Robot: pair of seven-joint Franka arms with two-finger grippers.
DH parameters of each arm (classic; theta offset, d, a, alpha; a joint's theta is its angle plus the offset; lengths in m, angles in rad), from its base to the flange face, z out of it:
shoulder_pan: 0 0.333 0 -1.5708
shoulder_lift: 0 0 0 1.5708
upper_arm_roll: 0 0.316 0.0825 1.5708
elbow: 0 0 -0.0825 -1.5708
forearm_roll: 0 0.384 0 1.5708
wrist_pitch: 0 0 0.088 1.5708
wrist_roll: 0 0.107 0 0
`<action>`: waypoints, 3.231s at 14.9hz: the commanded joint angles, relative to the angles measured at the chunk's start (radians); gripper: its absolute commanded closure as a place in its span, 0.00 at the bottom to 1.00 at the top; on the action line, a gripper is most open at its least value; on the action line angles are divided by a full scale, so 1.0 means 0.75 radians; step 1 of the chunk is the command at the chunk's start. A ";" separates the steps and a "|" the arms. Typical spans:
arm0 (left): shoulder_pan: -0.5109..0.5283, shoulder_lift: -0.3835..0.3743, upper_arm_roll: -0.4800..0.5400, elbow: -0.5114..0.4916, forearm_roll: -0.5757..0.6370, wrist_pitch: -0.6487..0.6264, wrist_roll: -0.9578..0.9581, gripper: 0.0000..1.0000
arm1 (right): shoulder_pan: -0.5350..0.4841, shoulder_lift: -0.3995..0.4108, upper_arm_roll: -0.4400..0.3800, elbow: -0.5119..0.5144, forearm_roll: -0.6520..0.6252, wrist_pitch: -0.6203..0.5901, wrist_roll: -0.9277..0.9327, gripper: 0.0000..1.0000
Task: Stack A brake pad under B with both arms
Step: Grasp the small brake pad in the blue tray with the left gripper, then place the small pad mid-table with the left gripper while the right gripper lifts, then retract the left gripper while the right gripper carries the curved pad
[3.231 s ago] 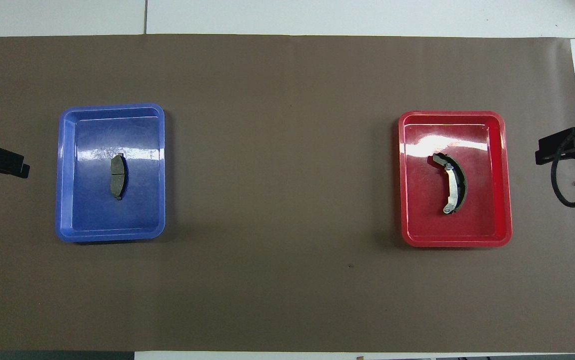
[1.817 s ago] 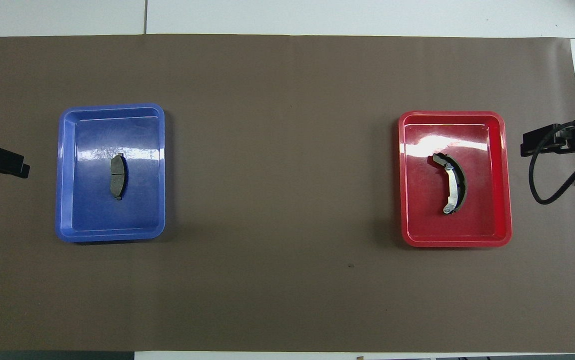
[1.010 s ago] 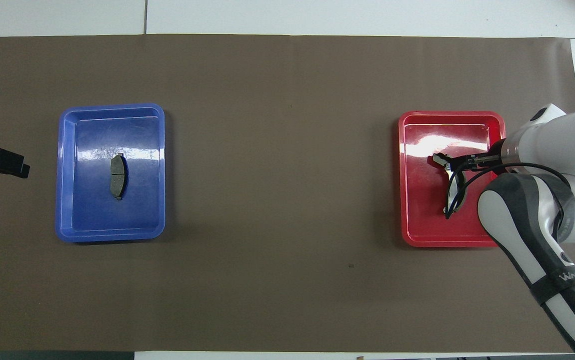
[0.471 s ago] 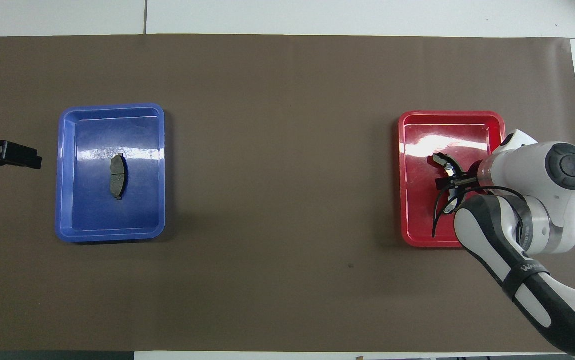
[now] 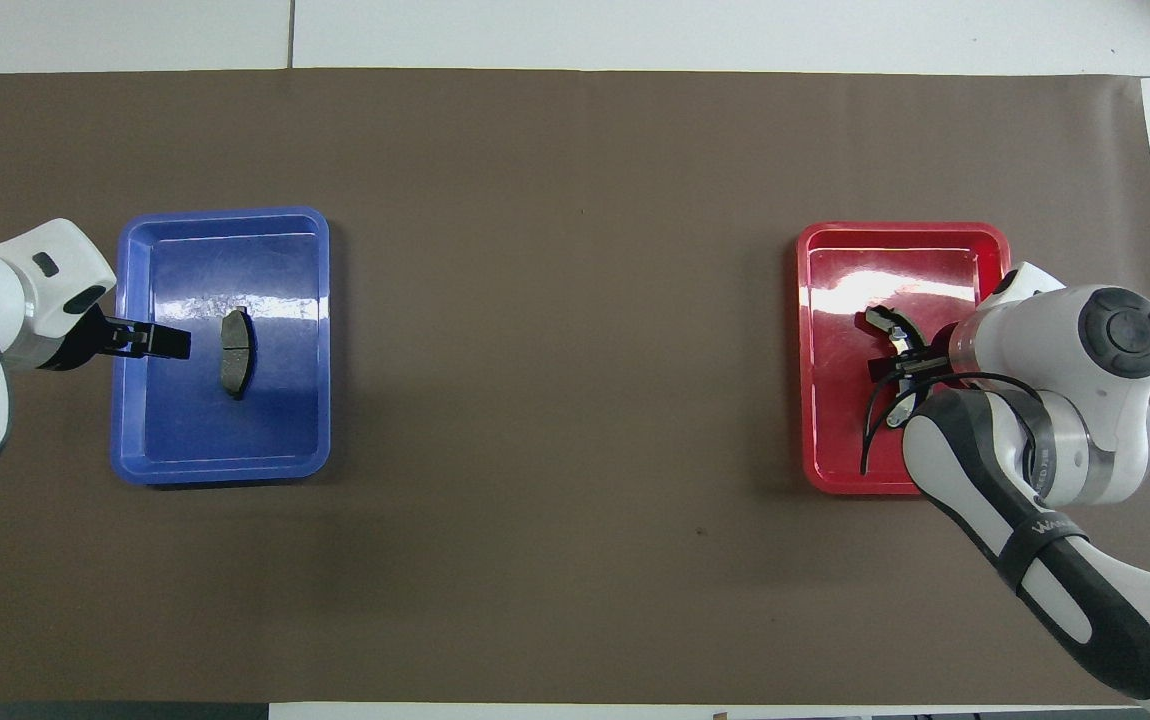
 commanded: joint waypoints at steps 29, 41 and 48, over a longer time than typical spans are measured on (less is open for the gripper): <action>-0.882 0.639 0.000 0.502 -0.005 0.264 -1.029 0.99 | 0.055 -0.140 0.026 0.423 0.024 -0.649 0.239 1.00; -0.660 0.197 0.008 0.157 -0.017 0.111 -0.789 0.01 | 0.341 0.085 0.038 0.678 0.032 -0.645 0.485 1.00; -0.220 -0.068 0.011 0.207 -0.017 -0.288 -0.261 0.01 | 0.605 0.439 0.038 1.038 0.040 -0.658 0.868 1.00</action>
